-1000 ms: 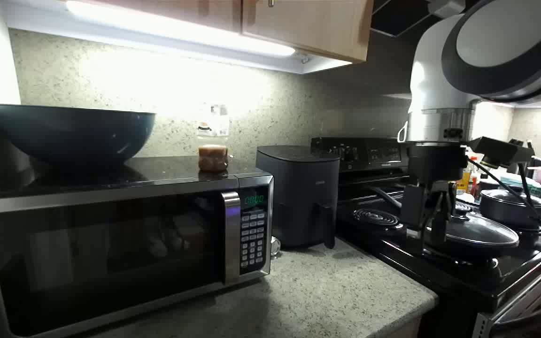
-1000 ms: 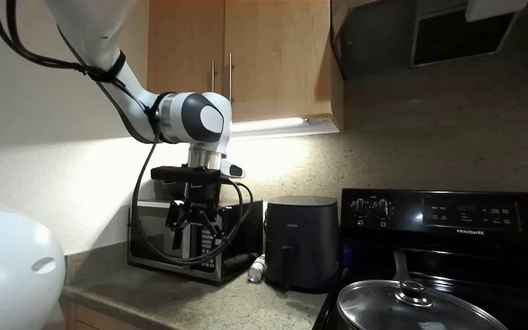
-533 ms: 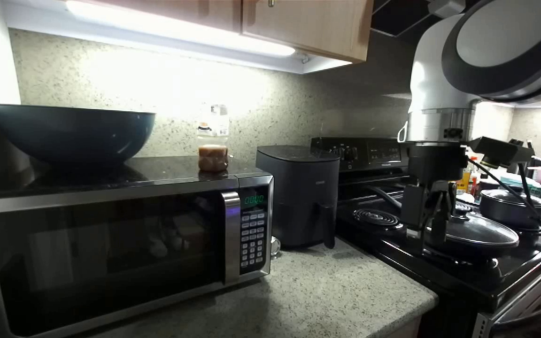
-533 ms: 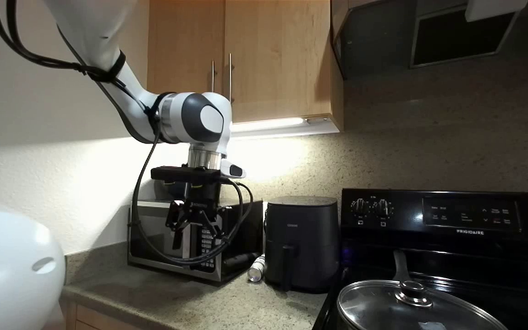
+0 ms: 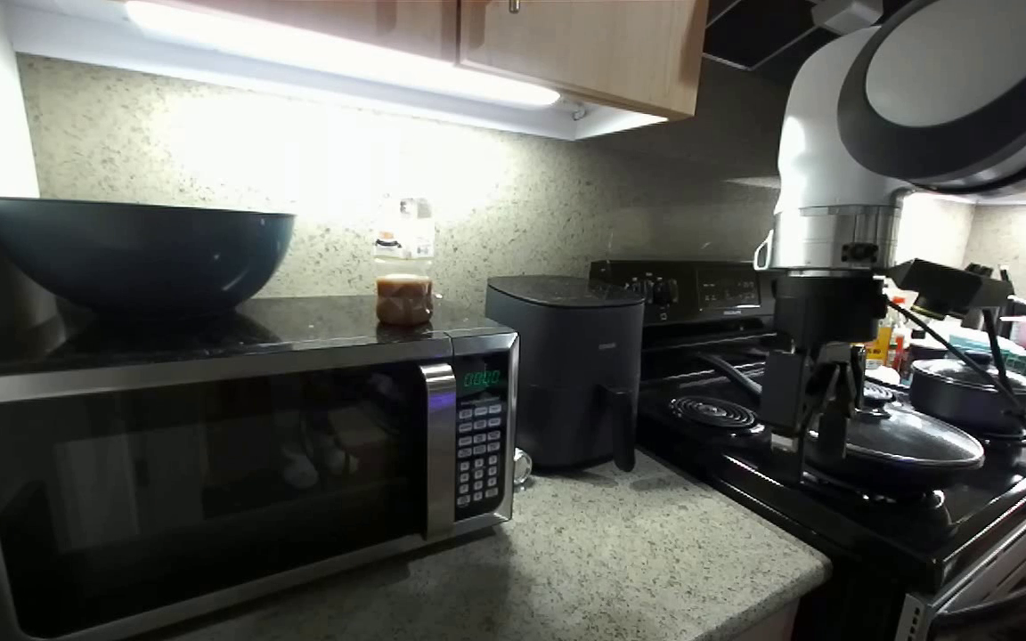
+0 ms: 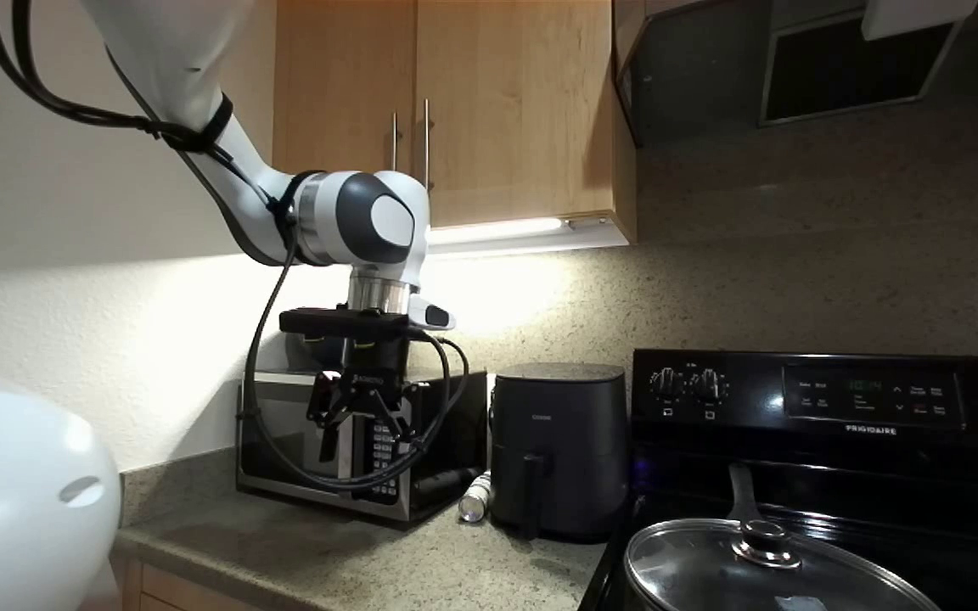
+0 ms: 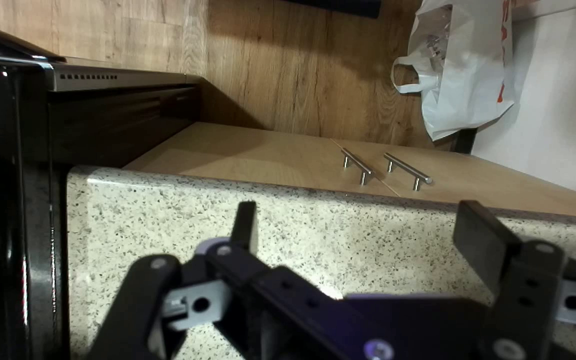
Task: Pick up the bottle and put it on the counter
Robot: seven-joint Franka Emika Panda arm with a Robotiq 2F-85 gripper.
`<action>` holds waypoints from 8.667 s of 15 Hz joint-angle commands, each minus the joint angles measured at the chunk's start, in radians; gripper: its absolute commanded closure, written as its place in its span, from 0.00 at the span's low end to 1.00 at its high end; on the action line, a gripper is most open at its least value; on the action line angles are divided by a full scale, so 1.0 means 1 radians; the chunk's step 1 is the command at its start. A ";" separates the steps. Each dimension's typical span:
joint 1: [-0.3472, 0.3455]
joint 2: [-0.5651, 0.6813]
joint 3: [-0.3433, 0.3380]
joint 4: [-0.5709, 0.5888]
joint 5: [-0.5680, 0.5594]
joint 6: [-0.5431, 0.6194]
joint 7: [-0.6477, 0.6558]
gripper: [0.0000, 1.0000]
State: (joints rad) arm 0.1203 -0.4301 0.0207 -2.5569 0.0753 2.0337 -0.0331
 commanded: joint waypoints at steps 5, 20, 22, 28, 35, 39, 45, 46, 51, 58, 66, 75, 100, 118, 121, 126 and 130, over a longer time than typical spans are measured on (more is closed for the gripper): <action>0.020 0.115 0.063 0.060 -0.004 0.236 -0.014 0.00; 0.080 0.199 0.125 0.123 0.008 0.536 -0.005 0.00; 0.091 0.198 0.150 0.148 -0.012 0.574 0.006 0.00; 0.121 0.209 0.223 0.227 -0.059 0.657 0.018 0.00; 0.139 0.204 0.210 0.219 -0.012 0.675 -0.010 0.00; 0.117 0.253 0.215 0.255 -0.044 0.859 0.019 0.00; 0.106 0.385 0.208 0.389 -0.087 1.109 0.004 0.00; 0.107 0.337 0.209 0.343 -0.083 1.069 0.015 0.00; 0.107 0.383 0.208 0.393 -0.084 1.079 0.015 0.00; 0.091 0.501 0.180 0.533 -0.087 1.147 0.007 0.00; 0.053 0.652 0.282 0.709 0.010 1.078 -0.073 0.00; -0.104 0.724 0.482 0.783 0.009 1.073 -0.129 0.68; -0.153 0.613 0.569 0.669 -0.022 0.968 -0.048 0.00; 0.057 0.712 0.286 0.781 -0.084 0.997 0.011 0.00; 0.031 0.673 0.306 0.728 -0.069 0.988 0.040 0.00; 0.022 0.715 0.346 0.766 -0.060 1.029 -0.001 0.00; 0.016 0.752 0.371 0.804 -0.067 1.051 -0.014 0.00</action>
State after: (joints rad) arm 0.1517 0.2849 0.3640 -1.7895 0.0062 3.0558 -0.0011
